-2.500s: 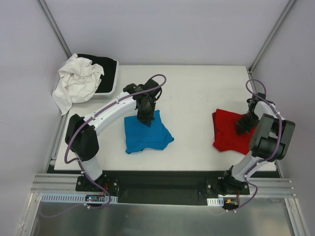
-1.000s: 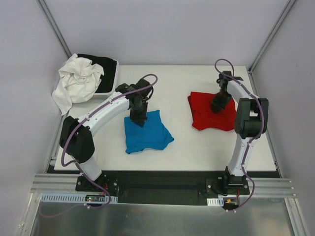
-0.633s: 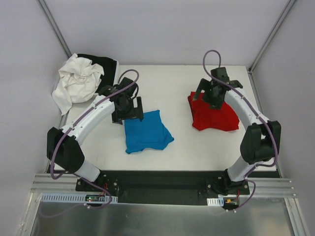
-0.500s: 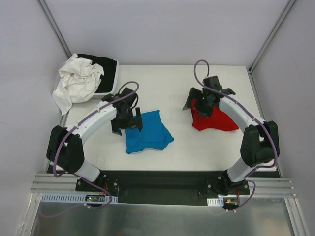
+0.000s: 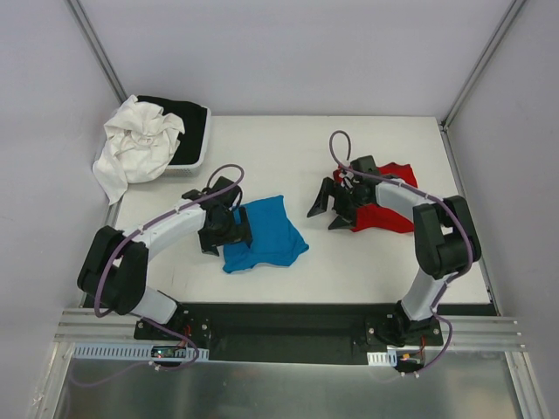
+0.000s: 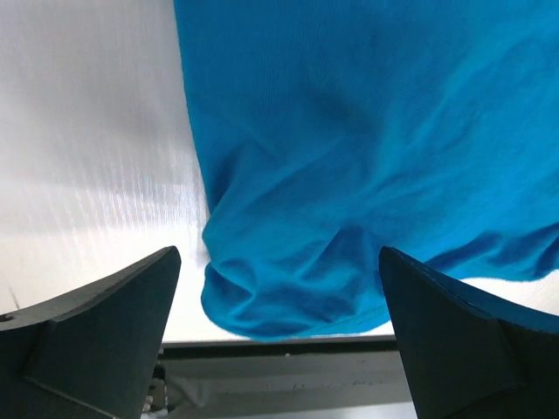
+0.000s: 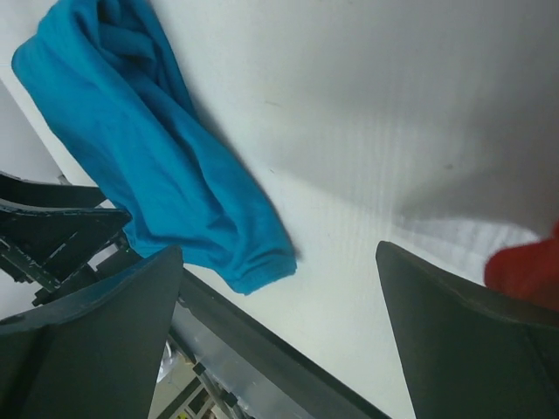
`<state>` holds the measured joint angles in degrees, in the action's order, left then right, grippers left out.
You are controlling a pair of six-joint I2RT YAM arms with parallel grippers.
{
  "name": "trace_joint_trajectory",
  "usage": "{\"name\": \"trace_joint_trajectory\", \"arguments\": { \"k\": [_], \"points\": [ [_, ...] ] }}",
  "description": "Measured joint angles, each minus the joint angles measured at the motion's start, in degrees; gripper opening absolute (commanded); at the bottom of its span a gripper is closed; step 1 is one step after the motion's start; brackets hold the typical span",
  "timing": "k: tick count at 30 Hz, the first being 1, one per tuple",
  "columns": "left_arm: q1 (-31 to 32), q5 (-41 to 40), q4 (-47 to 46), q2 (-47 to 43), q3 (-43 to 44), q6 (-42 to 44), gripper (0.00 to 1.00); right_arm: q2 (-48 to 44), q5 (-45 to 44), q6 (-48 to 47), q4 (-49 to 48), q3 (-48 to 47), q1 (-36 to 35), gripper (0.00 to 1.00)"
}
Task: Fold and stack the t-shirts
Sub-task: Neatly place the folded tshirt to the corner
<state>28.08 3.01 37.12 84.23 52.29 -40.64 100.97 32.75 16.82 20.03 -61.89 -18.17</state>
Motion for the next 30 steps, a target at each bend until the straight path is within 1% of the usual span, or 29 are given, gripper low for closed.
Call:
{"name": "trace_joint_trajectory", "arguments": {
  "k": [6,13,17,21,26,30],
  "points": [
    [-0.3,0.0,-4.5,-0.3,-3.6,-0.1,0.99,3.0,3.3,0.0,-2.6,-0.2,-1.7,0.96],
    [-4.1,0.9,-9.1,-2.2,-8.9,-1.0,0.99,3.4,5.1,-1.1,-3.3,-0.1,-3.0,0.96],
    [-4.5,1.6,-10.8,-2.3,-9.3,-1.8,1.00,3.6,5.0,-2.0,-3.3,-0.1,-3.3,0.97],
    [-4.5,4.4,-15.2,-2.0,-9.3,-3.1,0.99,4.4,5.0,-2.4,-3.7,-0.1,-4.4,0.97],
    [-4.5,7.6,-21.5,-0.8,-9.3,-4.7,0.99,5.1,5.5,-1.1,-6.1,-0.2,-8.2,0.96],
    [-4.5,9.1,-23.8,-0.2,-9.3,-5.6,0.99,6.0,5.6,0.6,-7.9,-0.8,-11.2,0.96]
  ]
}}
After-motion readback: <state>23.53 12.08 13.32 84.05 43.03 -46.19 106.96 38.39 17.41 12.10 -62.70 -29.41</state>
